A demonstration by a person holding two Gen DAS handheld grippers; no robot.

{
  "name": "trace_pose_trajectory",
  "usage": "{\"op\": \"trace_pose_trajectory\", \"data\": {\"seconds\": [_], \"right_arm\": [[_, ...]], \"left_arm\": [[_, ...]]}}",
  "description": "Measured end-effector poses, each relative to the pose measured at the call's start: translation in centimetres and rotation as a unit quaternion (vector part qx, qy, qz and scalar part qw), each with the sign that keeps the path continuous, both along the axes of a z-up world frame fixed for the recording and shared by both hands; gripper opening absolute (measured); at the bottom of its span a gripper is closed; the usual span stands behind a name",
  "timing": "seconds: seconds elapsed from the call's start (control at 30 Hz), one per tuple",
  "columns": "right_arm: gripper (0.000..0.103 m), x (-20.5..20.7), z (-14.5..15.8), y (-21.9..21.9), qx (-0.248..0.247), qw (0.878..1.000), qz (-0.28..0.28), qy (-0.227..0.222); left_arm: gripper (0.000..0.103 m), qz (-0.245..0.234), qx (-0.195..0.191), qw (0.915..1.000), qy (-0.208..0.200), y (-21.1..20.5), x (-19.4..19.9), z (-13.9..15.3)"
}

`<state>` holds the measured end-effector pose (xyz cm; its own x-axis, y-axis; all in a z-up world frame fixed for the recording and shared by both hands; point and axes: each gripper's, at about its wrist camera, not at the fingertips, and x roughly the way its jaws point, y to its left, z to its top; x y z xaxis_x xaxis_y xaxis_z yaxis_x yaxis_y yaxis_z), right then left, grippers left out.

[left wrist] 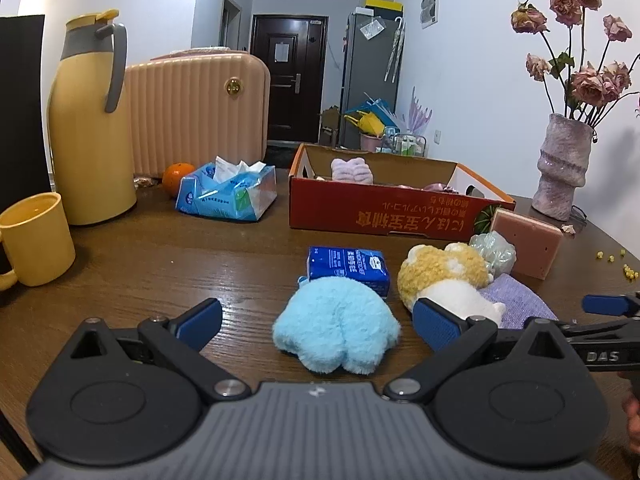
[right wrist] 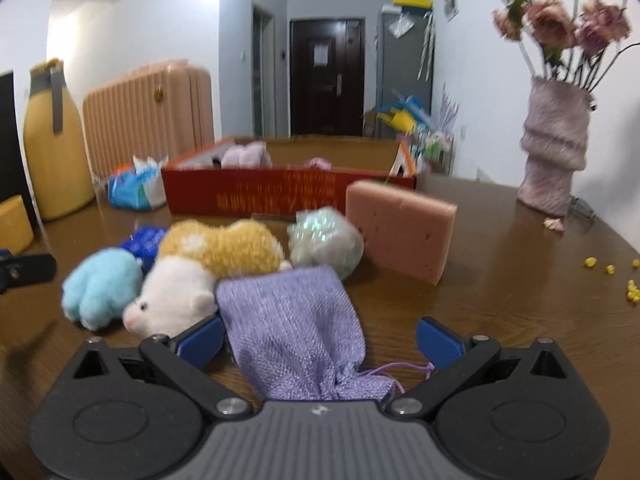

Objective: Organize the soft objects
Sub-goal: 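Grasp the lilac mesh pouch with the right gripper, then close the left gripper on the blue fuzzy pom-pom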

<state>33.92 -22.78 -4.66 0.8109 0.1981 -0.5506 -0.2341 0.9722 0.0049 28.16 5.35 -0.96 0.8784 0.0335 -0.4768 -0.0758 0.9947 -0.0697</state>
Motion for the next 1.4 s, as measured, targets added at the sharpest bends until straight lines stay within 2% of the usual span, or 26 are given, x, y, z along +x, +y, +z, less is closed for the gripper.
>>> {"op": "trace_pose_trajectory", "data": {"seconds": [0.27, 0.47, 0.6, 0.67, 0.73, 0.9, 1.23, 1.4], "right_arm": [[0.100, 2.8, -1.4, 0.7, -0.008, 0.999, 0.017, 0.040], [0.085, 2.9, -1.7, 0.9, -0.008, 0.998, 0.036, 0.048], [0.065, 2.7, -1.6, 0.9, -0.005, 0.998, 0.039, 0.047], [0.060, 2.6, -1.5, 0.8, -0.003, 0.998, 0.038, 0.045], [0.048, 2.4, -1.5, 0.7, -0.001, 0.998, 0.038, 0.042], [0.035, 2.0, -1.1, 0.4, 0.001, 0.999, 0.032, 0.030], [0.032, 1.0, -0.1, -0.2, 0.006, 1.000, 0.011, -0.015], [0.032, 0.7, 0.3, -1.0, 0.018, 0.999, -0.006, -0.031]], "left_arm": [[0.103, 0.007, 0.002, 0.9999, 0.010, 0.1, 0.5, -0.4], [0.103, 0.010, 0.008, 0.9998, 0.017, 0.0, 0.7, -0.7], [0.103, 0.011, 0.010, 0.9997, 0.019, -0.1, 0.7, -0.7], [0.103, 0.012, 0.011, 0.9997, 0.019, -0.1, 0.8, -0.8], [0.103, 0.013, 0.012, 0.9996, 0.020, -0.1, 0.8, -0.8], [0.103, 0.015, 0.013, 0.9996, 0.019, -0.1, 0.7, -0.7], [0.103, 0.017, 0.021, 0.9994, 0.021, -0.2, 1.4, -0.9], [0.103, 0.003, 0.024, 0.9992, 0.031, -0.5, 2.6, -1.4]]}}
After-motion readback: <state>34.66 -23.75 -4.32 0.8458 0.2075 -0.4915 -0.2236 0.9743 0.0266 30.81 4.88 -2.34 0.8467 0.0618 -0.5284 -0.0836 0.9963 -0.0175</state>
